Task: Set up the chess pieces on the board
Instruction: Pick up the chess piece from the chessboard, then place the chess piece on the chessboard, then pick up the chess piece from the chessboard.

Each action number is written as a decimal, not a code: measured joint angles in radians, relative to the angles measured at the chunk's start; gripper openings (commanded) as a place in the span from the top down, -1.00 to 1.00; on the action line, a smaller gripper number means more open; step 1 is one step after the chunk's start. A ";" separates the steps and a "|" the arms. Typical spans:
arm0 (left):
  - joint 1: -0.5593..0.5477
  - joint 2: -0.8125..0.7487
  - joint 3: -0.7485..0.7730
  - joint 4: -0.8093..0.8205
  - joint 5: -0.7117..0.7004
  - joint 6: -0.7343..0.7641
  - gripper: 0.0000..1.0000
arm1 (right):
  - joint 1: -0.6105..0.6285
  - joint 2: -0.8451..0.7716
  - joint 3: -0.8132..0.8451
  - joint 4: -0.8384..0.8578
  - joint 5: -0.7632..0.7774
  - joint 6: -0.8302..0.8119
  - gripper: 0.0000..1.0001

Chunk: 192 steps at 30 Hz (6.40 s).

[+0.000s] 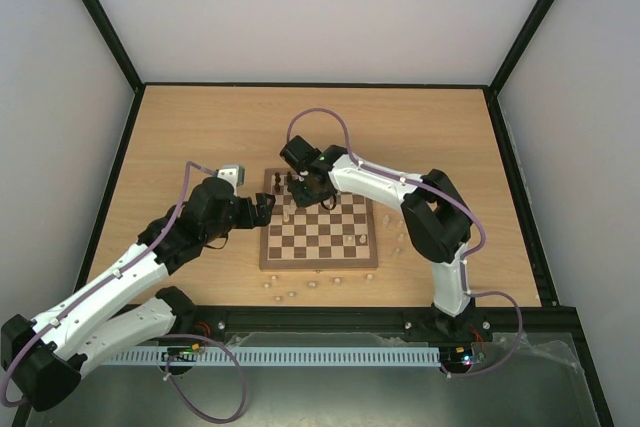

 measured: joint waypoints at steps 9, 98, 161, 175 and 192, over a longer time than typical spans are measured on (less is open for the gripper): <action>0.000 0.000 -0.003 -0.001 0.000 0.000 -0.98 | 0.001 -0.039 -0.035 -0.013 0.001 0.000 0.66; 0.000 0.039 -0.005 0.000 -0.008 -0.023 -0.98 | 0.240 -0.357 -0.425 -0.050 0.044 0.102 0.61; 0.000 0.333 0.274 -0.095 -0.067 0.006 -0.98 | 0.197 -0.807 -0.655 0.134 0.184 0.131 -0.97; -0.010 0.497 0.312 -0.113 -0.004 0.058 -0.98 | 0.151 -0.847 -0.666 0.140 0.161 0.131 -0.97; -0.053 0.653 0.312 -0.073 -0.043 0.111 -0.30 | 0.150 -0.887 -0.700 0.147 0.176 0.132 -0.97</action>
